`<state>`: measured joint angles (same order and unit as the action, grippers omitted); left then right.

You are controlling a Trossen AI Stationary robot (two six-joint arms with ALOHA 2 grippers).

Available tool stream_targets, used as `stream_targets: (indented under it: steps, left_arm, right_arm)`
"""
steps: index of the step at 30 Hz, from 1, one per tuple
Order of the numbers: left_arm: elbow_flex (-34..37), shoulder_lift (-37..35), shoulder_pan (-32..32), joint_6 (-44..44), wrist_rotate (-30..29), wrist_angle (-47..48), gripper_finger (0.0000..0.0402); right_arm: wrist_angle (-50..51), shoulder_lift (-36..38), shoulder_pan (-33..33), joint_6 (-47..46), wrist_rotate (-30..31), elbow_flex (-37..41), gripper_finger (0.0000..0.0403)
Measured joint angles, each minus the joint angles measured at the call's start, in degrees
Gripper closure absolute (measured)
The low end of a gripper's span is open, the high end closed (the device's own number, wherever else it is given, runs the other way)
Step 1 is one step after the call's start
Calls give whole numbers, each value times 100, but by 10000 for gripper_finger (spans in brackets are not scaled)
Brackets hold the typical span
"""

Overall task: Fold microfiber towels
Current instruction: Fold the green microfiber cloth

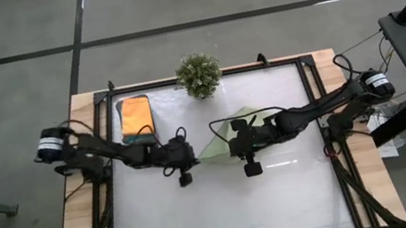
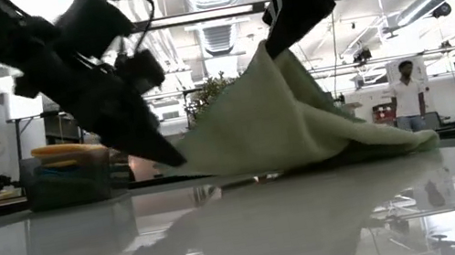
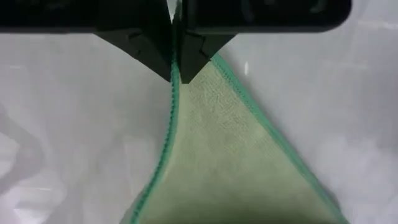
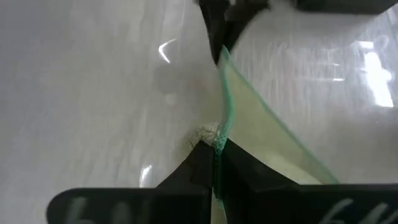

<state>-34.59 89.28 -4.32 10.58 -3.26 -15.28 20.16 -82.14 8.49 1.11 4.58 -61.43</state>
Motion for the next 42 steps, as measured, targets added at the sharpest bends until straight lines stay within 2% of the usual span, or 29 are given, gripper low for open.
stream_targets:
  steps: [4, 9, 16, 20, 25, 32, 42]
  left_arm:
    - [7, -717, -165, 414, 168, 1171, 401]
    - [41, -1442, -381, 861, 212, 2132, 401]
    - [197, -1818, -445, 1057, 210, 2399, 401]
    - [224, -1817, -444, 1151, 209, 2475, 401]
    - [225, -1812, -444, 1164, 147, 2487, 401]
    - [222, -1817, -444, 1164, 116, 2484, 402]
    - [227, -1812, -444, 1162, 113, 2483, 402]
  right_arm:
    - [-62, -208, 2, -7, -4, 9, 383]
    - [11, -351, -28, -8, -7, 9, 328]
    - [617, -314, -68, 509, 10, 55, 235]
    - [419, -422, -62, 1046, 199, 340, 206]
    - [-27, -538, -108, 1650, 877, 632, 202]
    - [-310, -705, -304, 1989, 902, 765, 221]
    - [-771, -965, -442, 2221, 852, 789, 223]
